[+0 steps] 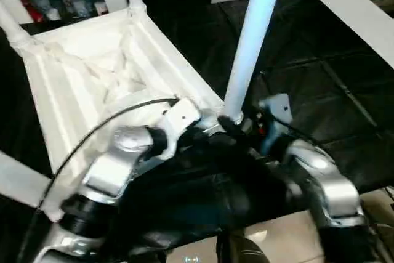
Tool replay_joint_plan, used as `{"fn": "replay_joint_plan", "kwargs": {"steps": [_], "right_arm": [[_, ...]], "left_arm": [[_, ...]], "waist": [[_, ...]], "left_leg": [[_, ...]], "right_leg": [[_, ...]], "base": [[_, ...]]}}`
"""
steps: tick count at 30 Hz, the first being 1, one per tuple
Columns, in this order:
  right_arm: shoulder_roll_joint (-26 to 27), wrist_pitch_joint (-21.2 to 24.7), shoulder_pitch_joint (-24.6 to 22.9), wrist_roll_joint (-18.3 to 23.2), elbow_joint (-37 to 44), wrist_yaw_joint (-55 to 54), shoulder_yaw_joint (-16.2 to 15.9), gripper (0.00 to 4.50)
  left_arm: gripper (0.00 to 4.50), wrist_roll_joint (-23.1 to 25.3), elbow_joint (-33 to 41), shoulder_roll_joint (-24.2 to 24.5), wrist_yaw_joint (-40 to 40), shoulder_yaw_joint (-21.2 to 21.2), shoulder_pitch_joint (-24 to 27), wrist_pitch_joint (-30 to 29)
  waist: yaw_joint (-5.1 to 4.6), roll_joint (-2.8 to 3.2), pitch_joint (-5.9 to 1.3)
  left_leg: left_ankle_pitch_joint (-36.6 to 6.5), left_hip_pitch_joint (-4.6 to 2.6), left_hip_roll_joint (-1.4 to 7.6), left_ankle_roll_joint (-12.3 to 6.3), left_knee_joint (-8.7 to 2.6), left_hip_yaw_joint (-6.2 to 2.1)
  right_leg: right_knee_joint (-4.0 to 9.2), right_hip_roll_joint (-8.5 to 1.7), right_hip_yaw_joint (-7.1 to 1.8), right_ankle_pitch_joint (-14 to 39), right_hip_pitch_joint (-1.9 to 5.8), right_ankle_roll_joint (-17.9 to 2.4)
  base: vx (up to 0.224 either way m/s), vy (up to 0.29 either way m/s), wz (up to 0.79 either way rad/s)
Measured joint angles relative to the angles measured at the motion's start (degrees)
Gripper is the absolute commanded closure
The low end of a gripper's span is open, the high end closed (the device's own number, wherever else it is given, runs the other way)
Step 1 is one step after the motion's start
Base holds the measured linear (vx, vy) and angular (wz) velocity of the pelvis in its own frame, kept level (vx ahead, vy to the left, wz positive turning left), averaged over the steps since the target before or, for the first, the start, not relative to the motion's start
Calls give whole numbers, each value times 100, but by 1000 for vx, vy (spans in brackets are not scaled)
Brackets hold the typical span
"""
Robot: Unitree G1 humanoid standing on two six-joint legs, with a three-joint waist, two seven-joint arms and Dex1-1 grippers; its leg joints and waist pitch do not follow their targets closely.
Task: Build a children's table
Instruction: Rotate leg to tighten
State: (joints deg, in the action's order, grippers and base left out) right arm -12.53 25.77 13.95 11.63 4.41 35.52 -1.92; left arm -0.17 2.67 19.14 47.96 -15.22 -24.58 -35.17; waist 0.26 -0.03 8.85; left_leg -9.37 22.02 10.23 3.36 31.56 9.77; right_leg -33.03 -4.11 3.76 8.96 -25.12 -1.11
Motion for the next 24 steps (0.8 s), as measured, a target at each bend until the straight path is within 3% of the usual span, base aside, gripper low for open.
{"fn": "replay_joint_plan", "kwargs": {"steps": [6, 16, 24], "right_arm": [[-1140, -421, -184, 353, -20, 1505, 149, 9], [-1839, -502, -173, 1015, -51, 3010, 132, 5], [-2041, -535, 264, 1081, -188, 3985, -497, 5]], "left_arm": [[450, -188, -142, 751, 919, -44, 35, 619], [450, -422, -449, 1403, 2066, -219, -35, 1359], [450, -467, -719, 1671, 2988, -503, -192, 2013]], "waist": [[35, -2, 4], [218, -11, 7], [354, -12, 6]], "left_leg": [[-17, 0, -3, 28, 20, 1], [1, 1, -4, -4, 28, 4], [2, 5, -5, -5, 47, 8]], "right_leg": [[-1, -9, -1, -3, 12, -4], [-5, -14, -1, -5, 17, -7], [-16, -23, 0, -7, 20, -11]], "base": [[0, 0, 0], [0, 0, 0], [0, 0, 0]]}}
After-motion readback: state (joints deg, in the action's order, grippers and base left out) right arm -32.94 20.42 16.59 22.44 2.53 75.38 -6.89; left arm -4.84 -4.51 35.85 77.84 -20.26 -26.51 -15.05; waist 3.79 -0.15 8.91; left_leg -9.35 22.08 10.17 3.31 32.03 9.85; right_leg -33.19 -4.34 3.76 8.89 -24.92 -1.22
